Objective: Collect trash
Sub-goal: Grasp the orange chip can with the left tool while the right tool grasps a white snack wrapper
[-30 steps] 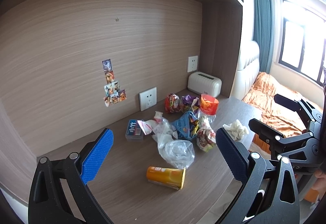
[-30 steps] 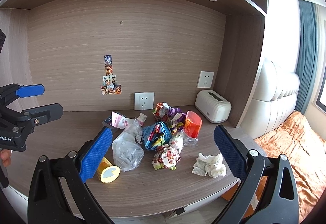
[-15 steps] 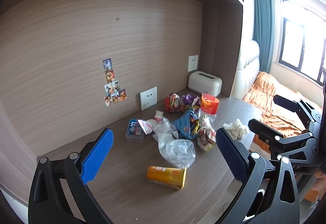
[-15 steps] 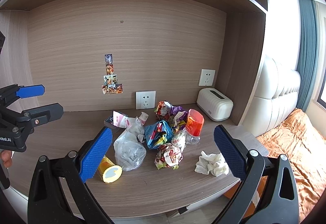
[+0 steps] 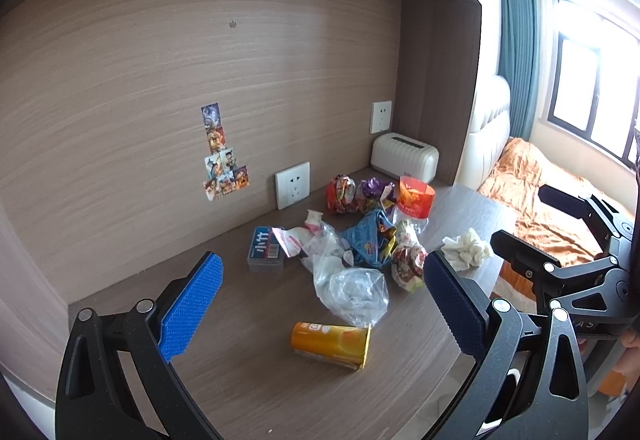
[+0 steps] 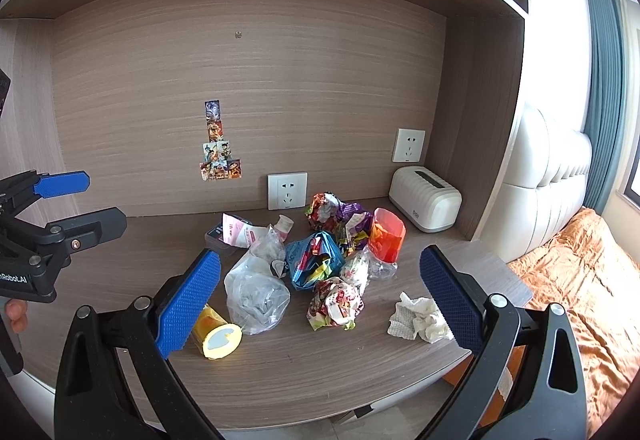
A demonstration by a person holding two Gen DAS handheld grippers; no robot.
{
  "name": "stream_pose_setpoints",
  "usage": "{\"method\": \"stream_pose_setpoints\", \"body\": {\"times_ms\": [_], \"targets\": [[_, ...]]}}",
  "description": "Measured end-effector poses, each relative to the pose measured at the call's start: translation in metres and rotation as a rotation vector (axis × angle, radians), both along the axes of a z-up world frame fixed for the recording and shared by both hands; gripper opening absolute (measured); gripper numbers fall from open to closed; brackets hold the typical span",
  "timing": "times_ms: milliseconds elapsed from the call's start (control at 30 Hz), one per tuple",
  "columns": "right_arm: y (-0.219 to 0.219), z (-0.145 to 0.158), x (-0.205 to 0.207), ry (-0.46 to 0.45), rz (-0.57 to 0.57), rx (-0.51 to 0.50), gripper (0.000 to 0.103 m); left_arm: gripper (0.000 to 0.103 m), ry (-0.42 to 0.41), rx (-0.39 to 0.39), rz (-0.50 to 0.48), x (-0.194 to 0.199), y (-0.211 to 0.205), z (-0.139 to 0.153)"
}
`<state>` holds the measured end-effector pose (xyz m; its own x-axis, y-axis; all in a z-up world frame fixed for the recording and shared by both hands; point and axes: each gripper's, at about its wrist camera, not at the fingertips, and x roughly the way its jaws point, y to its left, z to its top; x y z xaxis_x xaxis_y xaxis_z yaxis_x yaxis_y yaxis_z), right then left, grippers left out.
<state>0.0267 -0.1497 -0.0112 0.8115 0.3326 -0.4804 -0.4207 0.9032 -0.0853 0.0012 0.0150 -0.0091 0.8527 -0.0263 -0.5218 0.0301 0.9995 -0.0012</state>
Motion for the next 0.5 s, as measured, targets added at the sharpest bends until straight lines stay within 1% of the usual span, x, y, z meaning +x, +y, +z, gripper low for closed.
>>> {"method": "stream_pose_setpoints", "body": {"times_ms": [167,267,433,500], "targets": [[0.005,-0.012,0.007,0.034,-0.002,-0.005,0.100,0.098,0.019,-0.011,-0.015,0.008,0.007,-0.012],[0.010,-0.021,0.012,0.045,-0.001,-0.021,0.100,0.098,0.038,-0.014,-0.028,0.016,0.011,-0.024],[0.016,-0.044,0.032,0.086,-0.015,-0.047,0.100,0.098,0.122,-0.019,-0.068,0.035,0.012,-0.056],[0.016,-0.054,0.040,0.101,-0.025,-0.051,0.100,0.098,0.144,-0.004,-0.090,0.041,0.009,-0.069]]}}
